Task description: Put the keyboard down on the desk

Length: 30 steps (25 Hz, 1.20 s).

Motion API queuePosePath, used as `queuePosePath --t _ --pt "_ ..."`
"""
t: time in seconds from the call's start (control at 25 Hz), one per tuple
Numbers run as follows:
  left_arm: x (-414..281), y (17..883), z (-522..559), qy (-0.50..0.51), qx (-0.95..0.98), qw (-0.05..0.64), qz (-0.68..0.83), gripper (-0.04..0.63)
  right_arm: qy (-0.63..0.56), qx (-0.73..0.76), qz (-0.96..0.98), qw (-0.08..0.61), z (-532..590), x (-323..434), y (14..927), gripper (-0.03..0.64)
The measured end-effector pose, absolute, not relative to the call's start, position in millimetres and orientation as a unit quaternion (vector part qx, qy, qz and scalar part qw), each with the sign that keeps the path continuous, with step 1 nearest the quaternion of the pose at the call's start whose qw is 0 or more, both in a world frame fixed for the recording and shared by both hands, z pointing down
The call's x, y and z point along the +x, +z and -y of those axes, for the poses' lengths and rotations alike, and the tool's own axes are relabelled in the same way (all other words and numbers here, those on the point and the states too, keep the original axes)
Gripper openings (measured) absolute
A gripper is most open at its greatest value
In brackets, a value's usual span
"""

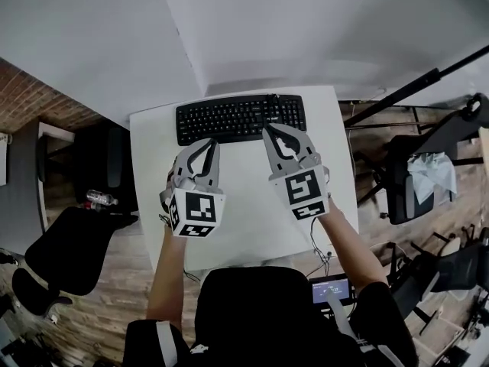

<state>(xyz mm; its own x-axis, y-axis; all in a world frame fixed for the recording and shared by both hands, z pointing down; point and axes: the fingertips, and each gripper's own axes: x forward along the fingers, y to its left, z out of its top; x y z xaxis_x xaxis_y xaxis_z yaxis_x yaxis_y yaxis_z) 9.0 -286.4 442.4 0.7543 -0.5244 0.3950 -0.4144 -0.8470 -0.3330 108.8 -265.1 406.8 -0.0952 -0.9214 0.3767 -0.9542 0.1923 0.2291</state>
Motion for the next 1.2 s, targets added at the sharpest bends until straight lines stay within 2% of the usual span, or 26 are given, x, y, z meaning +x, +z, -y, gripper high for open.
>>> queuePosePath --t 0.44,1.2 --pt "10.1 372.5 241.6 -0.174 -0.932 0.084 -0.306 0.017 0.022 0.629 0.760 0.162 224.2 103.6 337.3 0.041" --pt "8.3 306.6 142.1 -0.123 -0.920 0.101 -0.359 0.014 0.015 0.603 0.794 0.074 140.7 100.9 279.4 0.041"
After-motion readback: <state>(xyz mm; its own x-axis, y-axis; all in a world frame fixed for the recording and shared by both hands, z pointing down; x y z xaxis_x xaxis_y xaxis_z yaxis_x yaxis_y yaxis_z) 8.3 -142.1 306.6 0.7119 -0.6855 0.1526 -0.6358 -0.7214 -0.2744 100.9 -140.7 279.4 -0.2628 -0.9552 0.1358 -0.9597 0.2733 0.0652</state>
